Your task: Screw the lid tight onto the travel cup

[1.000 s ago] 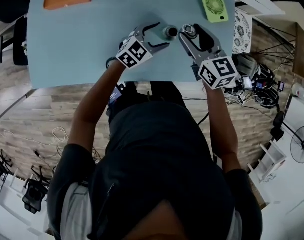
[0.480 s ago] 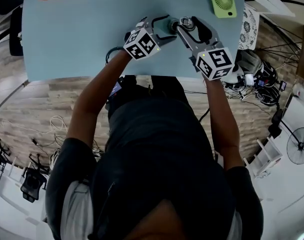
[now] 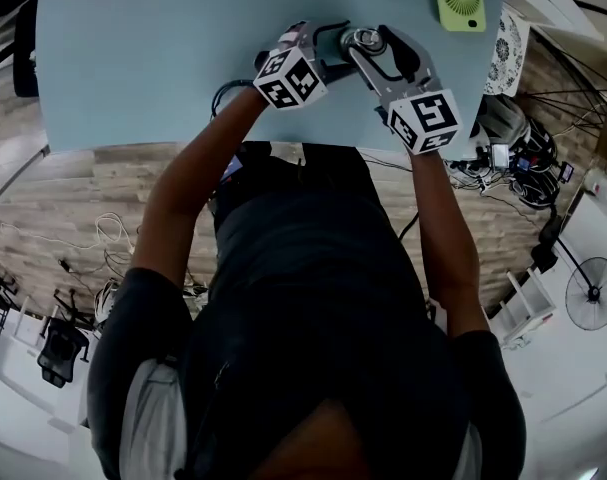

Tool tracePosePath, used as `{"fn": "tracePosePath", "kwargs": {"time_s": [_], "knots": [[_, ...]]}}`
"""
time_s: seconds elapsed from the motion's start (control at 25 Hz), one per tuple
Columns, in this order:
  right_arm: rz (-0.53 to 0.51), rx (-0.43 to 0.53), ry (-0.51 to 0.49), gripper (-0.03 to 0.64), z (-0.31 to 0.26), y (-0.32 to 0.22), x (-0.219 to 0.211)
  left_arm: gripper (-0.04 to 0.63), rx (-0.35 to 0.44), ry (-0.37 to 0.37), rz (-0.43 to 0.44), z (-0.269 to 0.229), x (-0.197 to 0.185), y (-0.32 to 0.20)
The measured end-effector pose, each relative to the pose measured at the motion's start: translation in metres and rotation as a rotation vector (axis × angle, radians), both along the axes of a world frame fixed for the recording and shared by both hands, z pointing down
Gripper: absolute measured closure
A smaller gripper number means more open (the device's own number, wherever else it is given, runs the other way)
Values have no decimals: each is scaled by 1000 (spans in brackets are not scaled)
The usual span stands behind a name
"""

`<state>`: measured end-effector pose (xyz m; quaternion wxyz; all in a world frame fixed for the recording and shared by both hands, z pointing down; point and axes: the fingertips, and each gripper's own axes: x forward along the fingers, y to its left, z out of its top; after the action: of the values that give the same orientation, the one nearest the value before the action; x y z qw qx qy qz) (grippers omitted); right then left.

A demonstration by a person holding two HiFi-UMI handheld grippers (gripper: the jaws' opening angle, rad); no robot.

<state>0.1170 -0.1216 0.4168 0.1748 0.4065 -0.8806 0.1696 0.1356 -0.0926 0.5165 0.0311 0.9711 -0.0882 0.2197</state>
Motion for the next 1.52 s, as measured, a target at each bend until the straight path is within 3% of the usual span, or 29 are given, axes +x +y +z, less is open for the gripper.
{"fn": "tracePosePath", "kwargs": {"time_s": [0.6, 1.0, 1.52], "knots": [[-40, 35, 37, 362, 23, 8, -2, 199, -6, 29, 4, 9, 8, 0], [-138, 42, 183, 362, 30, 9, -10, 201, -7, 60, 8, 9, 8, -1], [-210, 19, 191, 364, 31, 10, -9, 187, 9, 90, -6, 9, 7, -4]]}}
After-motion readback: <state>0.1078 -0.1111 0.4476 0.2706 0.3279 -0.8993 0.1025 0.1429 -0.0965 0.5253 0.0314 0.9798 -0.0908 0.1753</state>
